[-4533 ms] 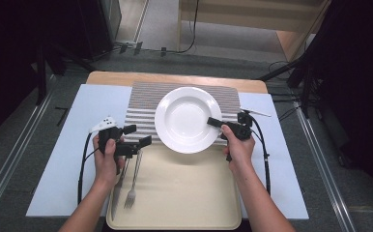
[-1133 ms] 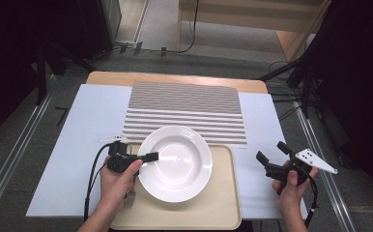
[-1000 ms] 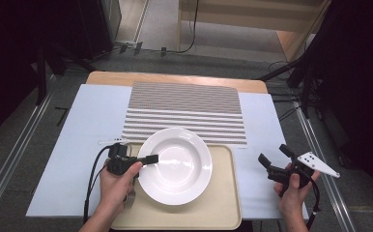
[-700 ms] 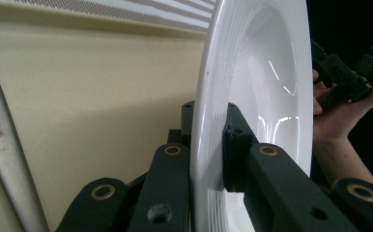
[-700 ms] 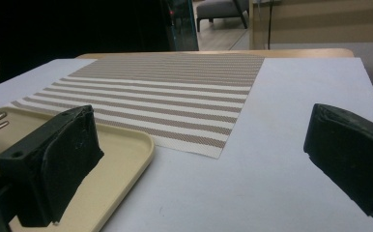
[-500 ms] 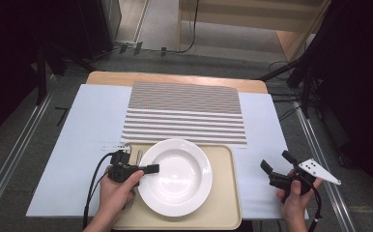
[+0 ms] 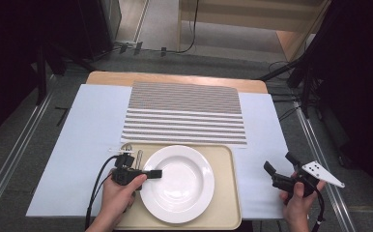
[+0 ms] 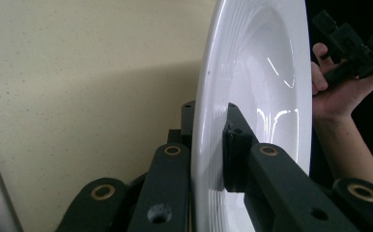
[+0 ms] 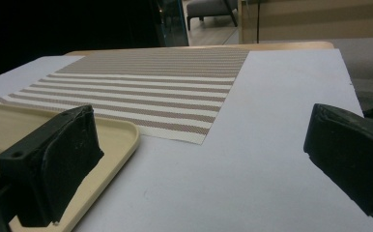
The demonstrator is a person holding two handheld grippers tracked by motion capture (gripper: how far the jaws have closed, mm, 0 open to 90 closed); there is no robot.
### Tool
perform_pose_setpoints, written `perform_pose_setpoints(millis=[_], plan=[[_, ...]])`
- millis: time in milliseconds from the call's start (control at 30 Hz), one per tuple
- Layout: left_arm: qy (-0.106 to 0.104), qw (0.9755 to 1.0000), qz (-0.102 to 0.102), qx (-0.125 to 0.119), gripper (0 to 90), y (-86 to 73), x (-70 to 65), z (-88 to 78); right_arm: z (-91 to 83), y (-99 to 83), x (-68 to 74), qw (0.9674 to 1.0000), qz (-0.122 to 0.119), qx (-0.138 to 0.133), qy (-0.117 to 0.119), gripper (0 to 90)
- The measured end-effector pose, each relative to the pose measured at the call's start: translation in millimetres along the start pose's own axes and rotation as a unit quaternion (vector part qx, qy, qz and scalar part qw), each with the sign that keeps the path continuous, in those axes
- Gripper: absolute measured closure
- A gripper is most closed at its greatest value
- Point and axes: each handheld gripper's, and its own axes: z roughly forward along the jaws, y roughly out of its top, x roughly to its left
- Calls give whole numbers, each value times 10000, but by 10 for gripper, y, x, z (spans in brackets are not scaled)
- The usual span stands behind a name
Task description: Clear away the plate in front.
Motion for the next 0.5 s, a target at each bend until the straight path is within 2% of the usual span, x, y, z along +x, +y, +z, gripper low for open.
perform_pose_setpoints(millis=[100,300,500], plan=[[-1,10000,-45,6,818,4,18,11,4,-3,0,10000,-5,4,-11,0],[67,9999,33,74,817,44,9,16,14,-10,-8,10000,-8,21,-46,0],[254,9996,98,103,802,59,13,46,13,-18,-18,9999,-10,46,-104,0]])
